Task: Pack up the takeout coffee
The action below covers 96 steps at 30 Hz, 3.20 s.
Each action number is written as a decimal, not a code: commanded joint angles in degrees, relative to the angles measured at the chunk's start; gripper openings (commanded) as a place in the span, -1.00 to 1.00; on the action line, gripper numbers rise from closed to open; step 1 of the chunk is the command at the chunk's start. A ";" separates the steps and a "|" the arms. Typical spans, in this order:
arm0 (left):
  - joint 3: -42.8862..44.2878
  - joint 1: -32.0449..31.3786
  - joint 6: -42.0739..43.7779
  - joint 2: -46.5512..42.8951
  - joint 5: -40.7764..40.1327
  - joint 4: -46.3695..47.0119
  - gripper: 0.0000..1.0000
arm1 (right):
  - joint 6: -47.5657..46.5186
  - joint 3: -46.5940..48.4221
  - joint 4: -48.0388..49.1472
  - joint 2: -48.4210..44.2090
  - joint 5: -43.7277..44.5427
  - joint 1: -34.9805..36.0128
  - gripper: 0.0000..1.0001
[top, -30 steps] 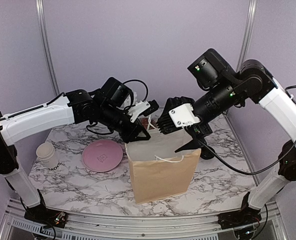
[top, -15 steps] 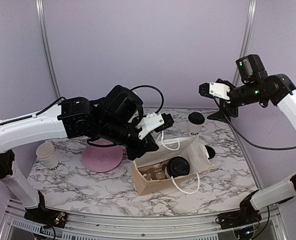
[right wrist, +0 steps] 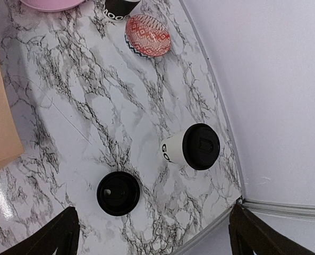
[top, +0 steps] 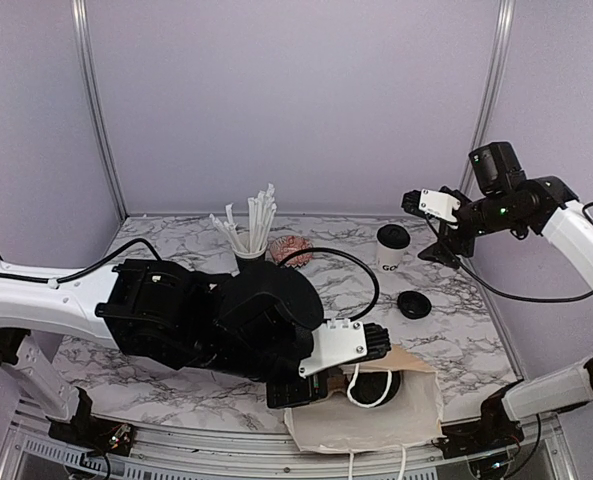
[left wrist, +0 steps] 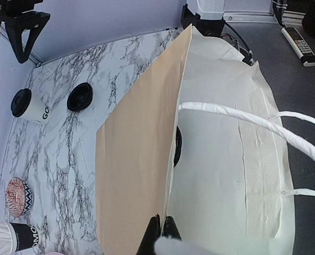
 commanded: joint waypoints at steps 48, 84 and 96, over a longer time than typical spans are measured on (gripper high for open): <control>0.56 31.65 3.94 0.77 6.29 6.08 0.29 | 27.46 24.20 15.99 47.72 -7.67 -11.76 0.81; 4.06 31.65 -2.85 -10.37 -0.95 11.82 0.70 | -1.53 -13.80 -8.00 -11.41 -18.40 -11.42 0.27; -1.46 29.38 -6.85 -14.50 2.65 3.83 0.51 | -19.00 -19.01 -20.66 -20.43 -32.53 0.81 0.33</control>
